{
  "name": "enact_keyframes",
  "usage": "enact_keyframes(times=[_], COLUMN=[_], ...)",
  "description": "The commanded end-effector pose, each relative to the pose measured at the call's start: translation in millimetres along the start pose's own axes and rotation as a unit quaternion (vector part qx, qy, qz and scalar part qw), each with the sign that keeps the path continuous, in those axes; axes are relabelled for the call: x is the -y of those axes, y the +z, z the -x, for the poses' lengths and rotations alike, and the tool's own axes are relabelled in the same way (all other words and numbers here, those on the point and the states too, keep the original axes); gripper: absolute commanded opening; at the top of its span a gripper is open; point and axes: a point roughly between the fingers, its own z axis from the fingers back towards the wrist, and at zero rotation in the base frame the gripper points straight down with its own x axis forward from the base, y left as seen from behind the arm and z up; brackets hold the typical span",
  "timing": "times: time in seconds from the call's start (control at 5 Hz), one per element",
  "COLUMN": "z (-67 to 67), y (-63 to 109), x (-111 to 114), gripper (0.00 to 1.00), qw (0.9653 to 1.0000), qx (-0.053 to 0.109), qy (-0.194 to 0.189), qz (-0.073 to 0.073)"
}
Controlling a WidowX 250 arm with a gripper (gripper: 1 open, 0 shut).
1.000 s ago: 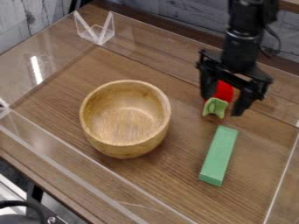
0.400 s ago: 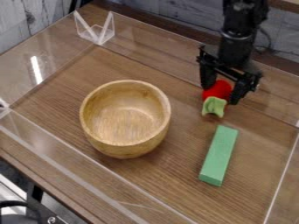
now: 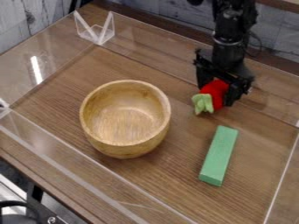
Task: Move the red fruit to the left side of the table
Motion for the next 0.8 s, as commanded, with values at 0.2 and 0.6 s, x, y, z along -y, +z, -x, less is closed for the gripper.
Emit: enact_keyframes(times=[0.2, 0.6], z=[4.0, -6.8], y=[24.7, 21.1], x=[1, 1], gripper=[1.0, 1.0], qw=[0.9992, 0.9983], qx=[0.034, 0.04], qy=[0.019, 0.041], qz=[-0.001, -0.003])
